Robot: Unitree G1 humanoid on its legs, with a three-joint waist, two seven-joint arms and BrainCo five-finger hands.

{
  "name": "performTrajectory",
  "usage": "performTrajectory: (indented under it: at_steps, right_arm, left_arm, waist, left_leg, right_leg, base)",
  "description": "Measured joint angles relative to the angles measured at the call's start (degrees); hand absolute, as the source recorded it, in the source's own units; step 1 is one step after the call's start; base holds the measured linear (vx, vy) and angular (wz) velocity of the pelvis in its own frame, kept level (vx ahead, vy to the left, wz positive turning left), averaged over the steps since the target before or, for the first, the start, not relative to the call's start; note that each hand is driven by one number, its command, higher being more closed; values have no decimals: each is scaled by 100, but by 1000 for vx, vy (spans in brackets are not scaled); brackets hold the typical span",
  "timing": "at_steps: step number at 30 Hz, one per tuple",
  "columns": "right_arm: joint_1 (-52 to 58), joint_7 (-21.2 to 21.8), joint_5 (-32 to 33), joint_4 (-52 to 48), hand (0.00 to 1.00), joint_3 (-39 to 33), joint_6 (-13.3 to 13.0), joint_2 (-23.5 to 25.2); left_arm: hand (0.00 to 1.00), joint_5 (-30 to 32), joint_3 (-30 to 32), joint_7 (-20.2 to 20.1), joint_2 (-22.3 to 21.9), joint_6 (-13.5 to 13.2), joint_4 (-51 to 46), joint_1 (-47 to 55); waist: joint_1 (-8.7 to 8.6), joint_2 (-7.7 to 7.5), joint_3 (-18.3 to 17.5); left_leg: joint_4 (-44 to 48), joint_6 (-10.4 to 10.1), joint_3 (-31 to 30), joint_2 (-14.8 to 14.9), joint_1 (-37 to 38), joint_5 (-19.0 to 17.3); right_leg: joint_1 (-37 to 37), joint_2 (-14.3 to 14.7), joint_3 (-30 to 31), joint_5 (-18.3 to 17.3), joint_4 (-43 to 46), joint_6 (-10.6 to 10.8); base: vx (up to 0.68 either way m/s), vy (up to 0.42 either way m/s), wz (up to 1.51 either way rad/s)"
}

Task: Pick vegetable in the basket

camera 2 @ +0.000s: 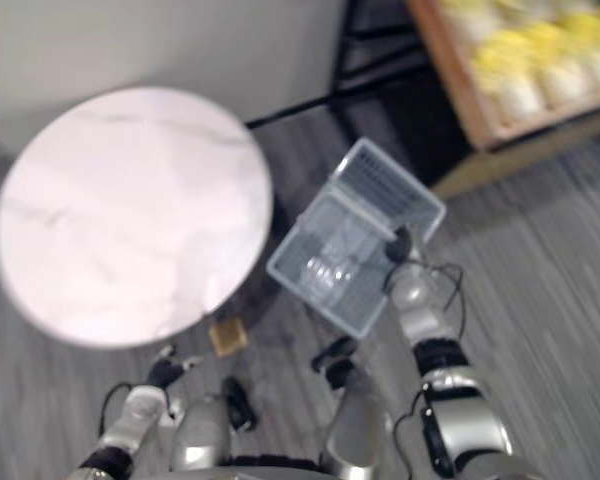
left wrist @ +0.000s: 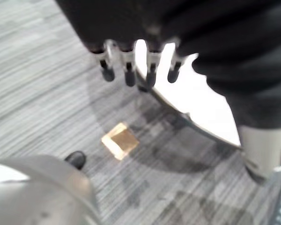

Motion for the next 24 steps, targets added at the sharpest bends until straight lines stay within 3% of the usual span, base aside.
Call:
performTrajectory:
  at_steps: [2, 4, 6, 8, 9, 10, 11, 12, 13, 15, 17, 18, 20, 21, 22, 24]
  right_arm:
    - [547, 89, 19, -390, 100, -115, 0, 25]
    - [1096, 136, 107, -718, 100, -320, -1, 38]
    - [1745, 127, 260, -1104, 100, -778, -32, 184]
    - [2151, 131, 412, -1150, 100, -946, -115, 348]
    - [2418, 124, 585, -1149, 100, -961, -135, 521]
    - [2604, 137, 628, -1106, 100, -938, -129, 731]
    - [2701, 139, 632, -1066, 100, -906, -123, 871]
    - [2728, 143, 633, -1019, 100, -877, -122, 923]
    - [2779, 167, 616, -774, 100, -821, -121, 915]
    - [2782, 176, 660, -351, 100, -857, -82, 923]
    - [2846, 108, 858, -27, 100, -1050, 11, 896]
    - [2847, 79, 881, 129, 100, -1192, 33, 842]
    - [2852, 13, 915, 522, 100, -1498, 48, 731]
    - [2881, -57, 1005, 804, 100, -1637, 62, 646]
    - [2882, -71, 1008, 966, 100, -1684, 71, 615]
    - [2966, -70, 1045, 1276, 100, -1807, 100, 769]
  left_arm:
    - [0, 46, 140, -15, -46, 4, 57, -6]
    - [0, 164, 131, -57, -105, 58, 174, -14]
    - [0, 290, 133, -84, -238, 84, 207, -14]
    - [0, 323, 142, -135, -280, 108, 283, 1]
    - [0, 413, 151, -149, -301, 126, 280, 81]
    - [0, 429, 151, -150, -308, 124, 302, 227]
    - [0, 429, 176, -145, -324, 117, 314, 334]
    - [0, 426, 214, -143, -357, 118, 320, 410]
    - [0, 345, 418, -116, -434, 111, 203, 558]
    - [0, 243, 555, -13, -396, 109, 167, 676]
    - [0, 161, 607, 83, -392, 106, 155, 897]
    - [0, 157, 620, 86, -411, 127, 170, 932]
    - [0, 154, 746, 99, -523, 128, 170, 988]
    - [0, 149, 786, 100, -612, 132, 185, 1020]
    - [0, 144, 787, 100, -659, 139, 228, 1063]
    - [0, 162, 779, 94, -522, 125, 239, 1009]
  waist:
    - [-206, 35, -117]
    - [-441, 46, -272]
    - [-741, 90, -487]
    - [-805, 121, -675]
    - [-775, 179, -736]
    - [-759, 236, -763]
    - [-718, 234, -771]
    - [-675, 224, -777]
    - [-431, 232, -806]
    - [-286, 245, -814]
    - [-282, 264, -831]
    - [-283, 289, -845]
    - [-272, 335, -884]
    - [-235, 442, -929]
    - [-128, 487, -988]
    - [-151, 192, -1223]
  left_leg:
    - [28, -8, 482, 127, 322, 16]
    - [169, -96, 824, 174, 603, 124]
    - [640, -93, 951, 236, 819, 601]
    - [1181, -25, 949, 389, 819, 1185]
    - [1881, 259, 821, 688, 794, 1937]
    - [2811, 762, 413, 1050, 595, 1787]
    - [3394, 887, -198, 1054, 282, 1231]
    - [3620, 809, -740, 872, 9, 982]
    - [3822, 657, -1672, 420, -549, 545]
    - [3682, 609, -2152, 190, -1120, 287]
    - [3077, 531, -2460, 4, -1742, 149]
    - [2576, 524, -2589, -150, -1967, 151]
    - [973, 263, -2742, -555, -2217, 377]
    - [37, 177, -2805, -635, -2206, 984]
    - [-10, 335, -2793, -710, -2080, 1236]
    - [152, 720, -2641, -1040, -2126, 816]
  right_leg:
    - [-175, 351, 536, -64, 33, 129]
    - [-311, 490, 972, -290, 298, 184]
    - [-381, 602, 1464, -533, 517, 230]
    - [-345, 766, 1764, -593, 430, 247]
    - [-125, 1025, 2085, -610, 141, 232]
    - [170, 1338, 2455, -638, -202, 186]
    - [331, 1521, 2834, -660, -323, 167]
    - [403, 1584, 3087, -678, -363, 157]
    - [514, 1751, 3789, -720, -415, 174]
    - [762, 1905, 4451, -764, -529, 250]
    - [1069, 1918, 5104, -861, -647, 419]
    - [1155, 1863, 5333, -901, -685, 490]
    - [1242, 1720, 5744, -1074, -687, 787]
    - [1354, 1731, 5973, -1205, -706, 994]
    - [1438, 1706, 6140, -1251, -739, 1048]
    - [1571, 1431, 6109, -1169, -857, 1148]
  base:
    - [266, -157, -172]
    - [349, -138, -155]
    - [370, -112, -119]
    - [365, -112, -112]
    - [491, -167, -170]
    - [479, -164, -188]
    - [265, -69, -165]
    - [287, 36, -231]
    - [278, 89, -223]
    - [339, 189, -228]
    - [342, 253, -176]
    - [362, 350, -138]
    - [373, 409, -111]
    - [325, 358, -96]
    - [557, 492, -91]
    - [514, 325, -38]
